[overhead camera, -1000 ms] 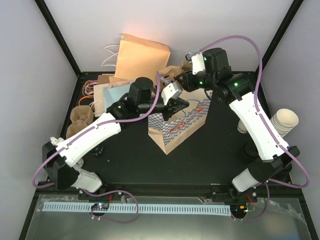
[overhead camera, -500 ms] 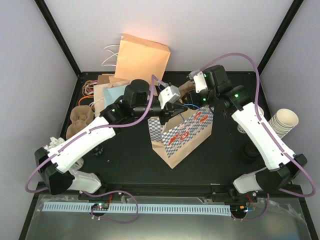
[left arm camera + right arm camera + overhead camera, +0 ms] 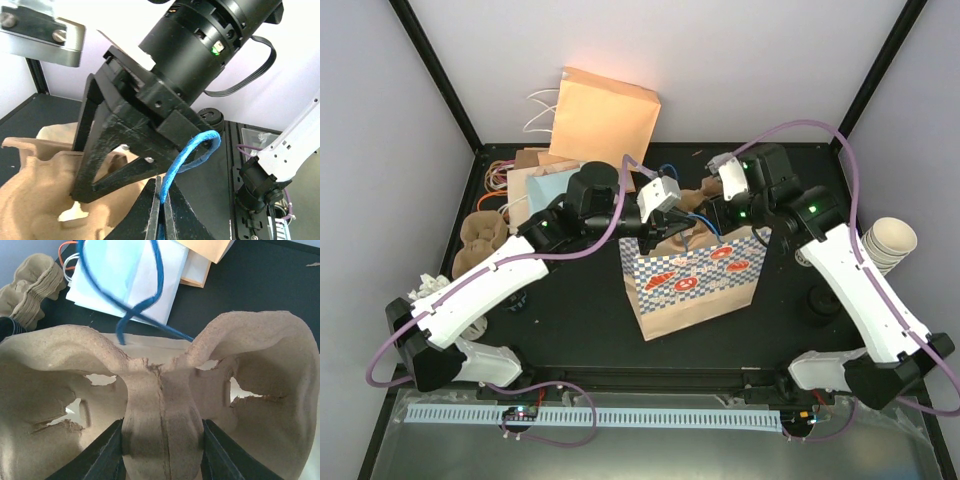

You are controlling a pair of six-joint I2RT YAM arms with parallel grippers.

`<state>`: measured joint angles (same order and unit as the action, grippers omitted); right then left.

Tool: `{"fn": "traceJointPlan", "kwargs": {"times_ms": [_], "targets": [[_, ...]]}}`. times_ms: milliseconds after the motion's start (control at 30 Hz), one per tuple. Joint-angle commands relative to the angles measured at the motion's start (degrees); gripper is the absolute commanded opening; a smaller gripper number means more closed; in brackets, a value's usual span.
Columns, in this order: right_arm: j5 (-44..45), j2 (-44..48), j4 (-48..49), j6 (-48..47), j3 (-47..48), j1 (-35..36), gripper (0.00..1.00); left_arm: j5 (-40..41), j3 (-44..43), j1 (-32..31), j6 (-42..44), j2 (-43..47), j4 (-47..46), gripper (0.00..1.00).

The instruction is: Pack the takeout coffee

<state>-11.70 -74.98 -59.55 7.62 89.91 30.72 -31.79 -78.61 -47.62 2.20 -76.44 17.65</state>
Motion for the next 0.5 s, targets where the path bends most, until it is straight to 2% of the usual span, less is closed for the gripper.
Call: {"fn": "traceJointPlan", "kwargs": {"times_ms": [0, 467], "targets": [[-0.92, 2.99, -0.36, -0.23, -1.52, -0.05, 0.41, -1.75, -0.62, -0.6, 0.98, 0.42, -0.5, 0.02], [-3.97, 7.46, -1.33, 3.27, -5.95, -0.09, 0.41, -2.16, 1.16, -2.62, 0.79, 0.98, -0.64, 0.01]]}}
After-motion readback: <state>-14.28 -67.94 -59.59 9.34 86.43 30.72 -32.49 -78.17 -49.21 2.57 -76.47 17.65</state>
